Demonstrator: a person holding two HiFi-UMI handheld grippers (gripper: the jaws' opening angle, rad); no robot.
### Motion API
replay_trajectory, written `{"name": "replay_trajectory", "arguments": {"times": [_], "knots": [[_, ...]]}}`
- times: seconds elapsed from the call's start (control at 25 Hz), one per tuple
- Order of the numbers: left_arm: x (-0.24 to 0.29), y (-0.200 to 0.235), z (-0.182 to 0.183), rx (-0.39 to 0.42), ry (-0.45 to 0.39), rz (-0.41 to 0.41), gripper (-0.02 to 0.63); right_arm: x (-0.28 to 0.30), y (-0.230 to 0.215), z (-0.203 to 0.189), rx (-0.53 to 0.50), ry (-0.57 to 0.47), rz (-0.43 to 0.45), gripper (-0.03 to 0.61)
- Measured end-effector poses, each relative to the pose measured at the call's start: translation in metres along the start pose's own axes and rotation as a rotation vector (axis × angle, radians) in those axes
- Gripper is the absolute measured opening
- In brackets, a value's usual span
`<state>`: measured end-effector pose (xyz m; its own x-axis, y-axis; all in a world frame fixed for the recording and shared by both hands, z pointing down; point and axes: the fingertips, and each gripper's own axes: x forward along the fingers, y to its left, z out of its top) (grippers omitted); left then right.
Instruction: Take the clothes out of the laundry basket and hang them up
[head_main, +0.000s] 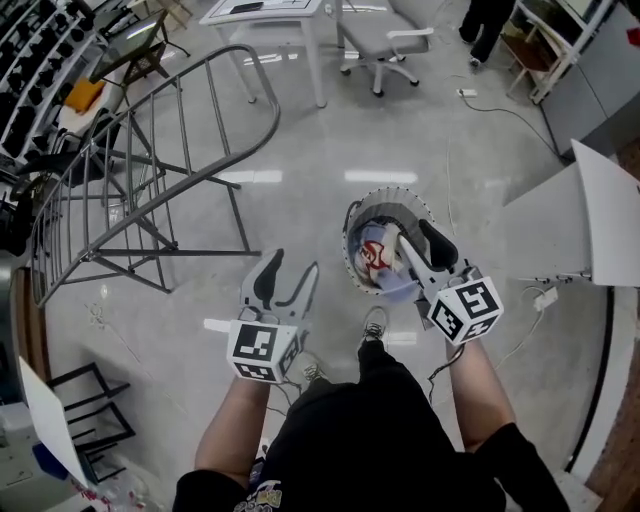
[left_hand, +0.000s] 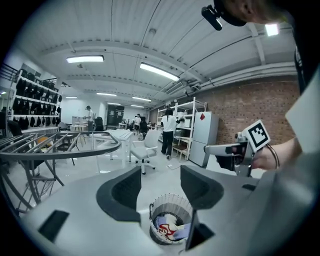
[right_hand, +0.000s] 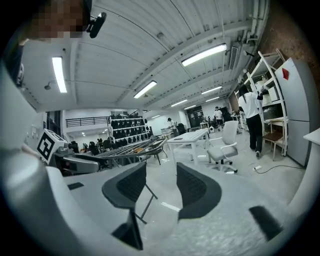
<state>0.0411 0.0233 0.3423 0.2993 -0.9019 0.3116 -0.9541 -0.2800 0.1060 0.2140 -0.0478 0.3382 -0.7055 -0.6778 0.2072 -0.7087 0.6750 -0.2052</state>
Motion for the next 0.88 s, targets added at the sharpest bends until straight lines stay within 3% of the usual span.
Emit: {"name": "replay_trajectory", "arguments": {"times": [0.4,0.88], "knots": [[0.1,-0.027,0.021,0.01,0.02,-0.006,0.224,0.019,-0.096,0.005,0.04,0.022,0.003,0.198],[0.195,-0.03,0.025,0.078,0.05,-0.164,0.224,0.047,-0.154,-0.023,0.102,0.06,-0.125,0.198]]}}
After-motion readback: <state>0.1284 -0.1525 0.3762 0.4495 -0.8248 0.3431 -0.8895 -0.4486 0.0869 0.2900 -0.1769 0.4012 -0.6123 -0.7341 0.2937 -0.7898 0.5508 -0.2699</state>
